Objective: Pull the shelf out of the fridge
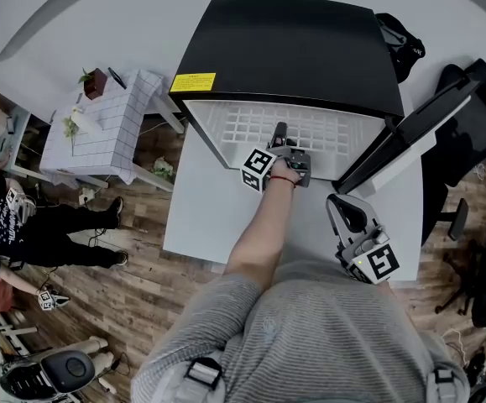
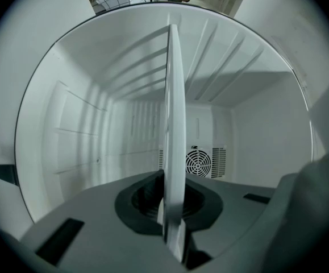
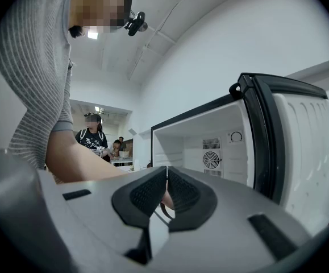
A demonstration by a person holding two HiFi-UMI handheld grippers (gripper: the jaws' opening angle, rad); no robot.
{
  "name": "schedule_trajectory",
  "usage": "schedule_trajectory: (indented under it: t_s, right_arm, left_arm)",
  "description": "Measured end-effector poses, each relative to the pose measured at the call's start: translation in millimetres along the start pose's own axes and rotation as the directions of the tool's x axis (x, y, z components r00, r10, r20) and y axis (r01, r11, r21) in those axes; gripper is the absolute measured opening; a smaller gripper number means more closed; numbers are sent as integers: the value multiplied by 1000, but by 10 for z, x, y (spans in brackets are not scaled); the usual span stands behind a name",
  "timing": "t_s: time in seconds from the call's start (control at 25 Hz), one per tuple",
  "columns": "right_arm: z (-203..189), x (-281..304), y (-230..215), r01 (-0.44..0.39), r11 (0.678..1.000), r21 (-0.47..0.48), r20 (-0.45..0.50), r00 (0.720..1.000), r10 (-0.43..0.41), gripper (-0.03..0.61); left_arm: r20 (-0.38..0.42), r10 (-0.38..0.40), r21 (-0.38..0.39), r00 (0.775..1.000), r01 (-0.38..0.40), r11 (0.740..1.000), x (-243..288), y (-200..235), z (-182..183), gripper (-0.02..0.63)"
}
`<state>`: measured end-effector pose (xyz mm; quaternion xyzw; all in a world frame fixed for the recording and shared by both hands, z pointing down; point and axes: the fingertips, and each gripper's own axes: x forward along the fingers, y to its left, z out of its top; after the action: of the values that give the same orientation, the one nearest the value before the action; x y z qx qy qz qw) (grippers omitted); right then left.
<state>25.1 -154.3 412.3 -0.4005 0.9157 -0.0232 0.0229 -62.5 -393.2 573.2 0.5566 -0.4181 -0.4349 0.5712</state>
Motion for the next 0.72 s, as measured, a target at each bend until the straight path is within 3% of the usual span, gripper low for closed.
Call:
schedule_trajectory:
  t_s: [0.72]
  right_arm:
    - [47,11,182,-43,999,-14,13,999,43,14]
  left_arm:
    - [-16,-1,14,1000,1,1000,-344,-5,-45,31]
